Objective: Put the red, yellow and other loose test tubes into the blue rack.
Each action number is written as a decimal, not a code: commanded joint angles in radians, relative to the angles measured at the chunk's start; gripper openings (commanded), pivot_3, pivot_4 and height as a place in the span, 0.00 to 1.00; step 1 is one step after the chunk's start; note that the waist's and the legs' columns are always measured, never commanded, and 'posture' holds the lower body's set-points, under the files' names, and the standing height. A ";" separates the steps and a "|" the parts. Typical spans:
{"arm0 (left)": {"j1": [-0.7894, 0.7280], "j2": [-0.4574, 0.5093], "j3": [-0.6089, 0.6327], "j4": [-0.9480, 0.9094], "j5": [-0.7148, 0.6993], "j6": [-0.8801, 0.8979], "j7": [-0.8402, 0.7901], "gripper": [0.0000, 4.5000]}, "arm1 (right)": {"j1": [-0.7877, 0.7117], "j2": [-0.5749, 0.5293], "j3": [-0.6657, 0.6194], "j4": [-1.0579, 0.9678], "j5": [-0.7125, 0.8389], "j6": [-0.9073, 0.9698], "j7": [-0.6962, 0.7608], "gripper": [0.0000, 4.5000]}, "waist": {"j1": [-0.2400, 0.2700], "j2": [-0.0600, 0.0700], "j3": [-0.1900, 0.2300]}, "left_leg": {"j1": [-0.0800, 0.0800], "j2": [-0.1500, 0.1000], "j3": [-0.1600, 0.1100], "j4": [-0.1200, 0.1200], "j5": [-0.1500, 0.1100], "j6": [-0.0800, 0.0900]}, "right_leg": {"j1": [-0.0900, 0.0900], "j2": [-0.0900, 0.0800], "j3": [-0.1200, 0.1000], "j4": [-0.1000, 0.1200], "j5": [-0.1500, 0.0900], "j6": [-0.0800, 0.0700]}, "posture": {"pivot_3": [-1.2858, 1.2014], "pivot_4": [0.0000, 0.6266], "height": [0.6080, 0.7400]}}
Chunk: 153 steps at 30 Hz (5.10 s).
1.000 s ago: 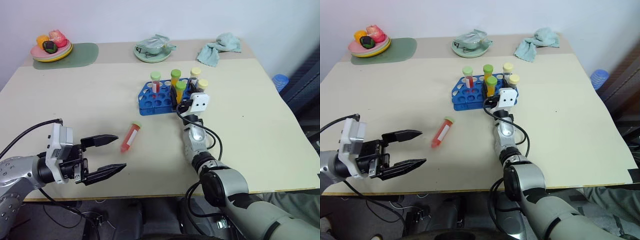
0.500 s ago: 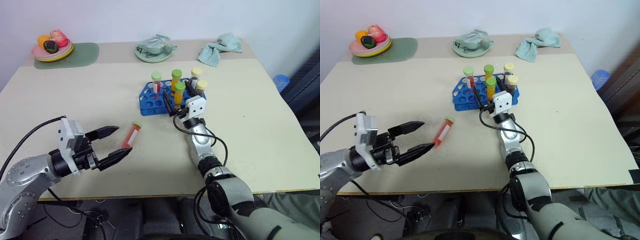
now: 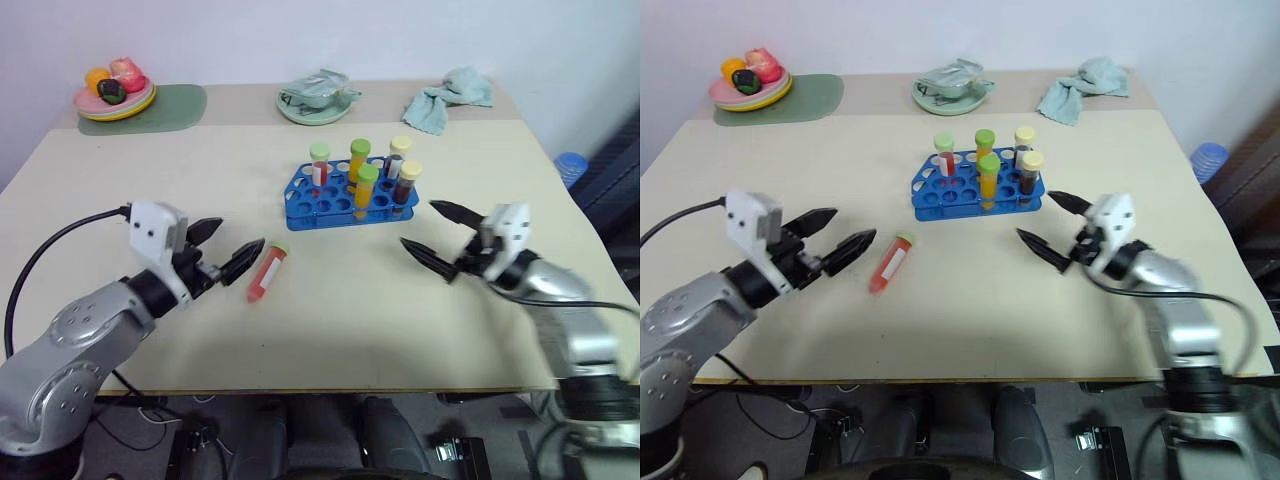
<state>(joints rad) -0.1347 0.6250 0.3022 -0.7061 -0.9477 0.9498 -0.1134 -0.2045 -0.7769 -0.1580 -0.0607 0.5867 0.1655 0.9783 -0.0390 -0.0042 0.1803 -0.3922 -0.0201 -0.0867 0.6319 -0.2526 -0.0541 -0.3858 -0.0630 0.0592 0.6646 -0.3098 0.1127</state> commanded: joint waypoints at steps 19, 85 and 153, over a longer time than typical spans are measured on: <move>-0.616 0.039 -0.317 0.536 -0.186 0.665 0.272 0.97 | 0.077 -0.201 -0.126 -0.066 0.092 0.111 0.449 0.99 | 0.002 -0.008 0.005 | -0.001 -0.001 0.001 0.001 0.000 0.001 | -0.001 0.000 -0.001 0.000 0.000 0.001 | 0.52 0.24 1.00; -0.476 0.025 -0.360 0.407 0.238 -0.247 -0.047 0.19 | 0.137 -0.010 -0.155 -0.195 0.085 0.117 0.192 1.00 | 0.025 -0.007 0.004 | -0.014 -0.002 0.002 0.007 0.006 -0.010 | -0.012 0.000 -0.001 0.004 0.000 0.001 | 0.52 0.24 1.00; -0.671 -0.705 -0.352 1.628 0.882 -1.555 -0.276 0.19 | 0.119 -0.067 -0.204 -0.275 0.120 0.222 0.121 1.00 | 0.050 -0.008 0.004 | -0.015 -0.004 0.001 0.018 -0.004 0.006 | -0.006 -0.001 -0.003 0.000 0.003 0.005 | 0.52 0.24 1.00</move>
<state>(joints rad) -0.8299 -0.0798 -0.0436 0.9131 -0.0846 -0.6225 -0.3889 -0.0770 -0.8374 -0.3321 -0.3087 0.6915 0.3986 1.1012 0.0111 -0.0125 0.1841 -0.4072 -0.0243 -0.0852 0.6494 -0.2561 -0.0479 -0.3918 -0.0637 0.0559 0.6647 -0.3070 0.1181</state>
